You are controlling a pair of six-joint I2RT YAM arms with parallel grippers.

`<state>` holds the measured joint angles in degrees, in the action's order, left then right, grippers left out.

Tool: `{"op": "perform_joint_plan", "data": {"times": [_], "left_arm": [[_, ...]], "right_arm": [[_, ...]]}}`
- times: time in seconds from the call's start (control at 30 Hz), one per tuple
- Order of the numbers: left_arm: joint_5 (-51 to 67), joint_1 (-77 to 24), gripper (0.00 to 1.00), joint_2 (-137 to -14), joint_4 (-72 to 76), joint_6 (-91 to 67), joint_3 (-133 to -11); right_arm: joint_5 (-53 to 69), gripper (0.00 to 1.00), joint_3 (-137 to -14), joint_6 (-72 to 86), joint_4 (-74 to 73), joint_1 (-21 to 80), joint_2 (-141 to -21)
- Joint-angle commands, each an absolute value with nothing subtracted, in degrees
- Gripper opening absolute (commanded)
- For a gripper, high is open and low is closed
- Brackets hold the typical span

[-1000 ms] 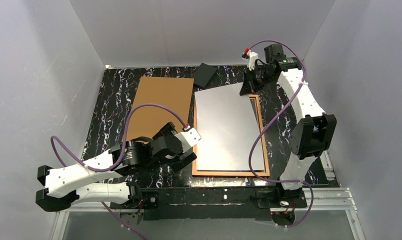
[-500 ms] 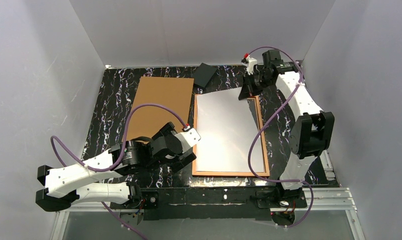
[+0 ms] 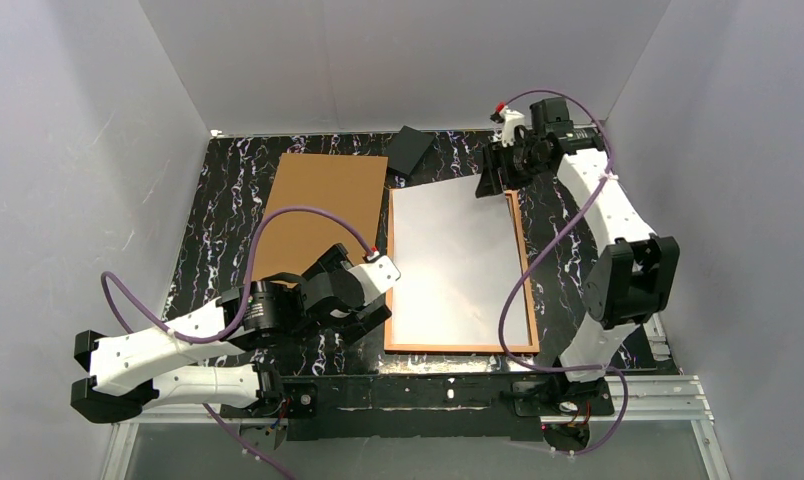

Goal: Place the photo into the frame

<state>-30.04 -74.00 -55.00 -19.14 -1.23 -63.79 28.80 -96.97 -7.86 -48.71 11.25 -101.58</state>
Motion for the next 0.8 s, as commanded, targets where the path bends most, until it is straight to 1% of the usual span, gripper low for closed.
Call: {"op": "perform_joint_plan", "data": {"times": [0.0, 0.07, 0.13, 0.4, 0.63, 0.73, 0.77], "left_arm": [[-33.01, -74.16, 1.00, -55.56, -23.12, -2.20, -65.80], [-33.31, -74.18, 1.00, -55.86, -23.43, -2.63, -65.95], [-33.50, -74.15, 1.00, -56.28, -23.84, -3.16, -66.15], [-35.29, -74.18, 1.00, -59.44, -25.96, -7.55, -68.22], [-39.86, -74.01, 1.00, -63.34, -28.93, -14.71, -69.77], [-38.82, -72.62, 1.00, -65.21, -30.15, -17.69, -69.78], [-37.37, -71.79, 1.00, -65.94, -30.63, -18.72, -69.87]], "right_arm": [[20.47, 0.73, -95.16, -4.60, -42.72, 11.42, -93.86], [17.81, 0.78, -93.59, -4.17, -40.52, 11.43, -91.28], [16.15, 0.81, -92.05, -4.04, -38.87, 11.40, -88.72], [10.86, 0.85, -87.58, -0.60, -37.05, 11.42, -80.08], [6.30, 0.85, -79.68, 5.86, -37.63, 11.43, -73.33], [5.32, 0.86, -75.82, 10.36, -37.06, 11.34, -71.59], [5.31, 0.88, -74.78, 11.81, -36.84, 11.34, -71.01]]}}
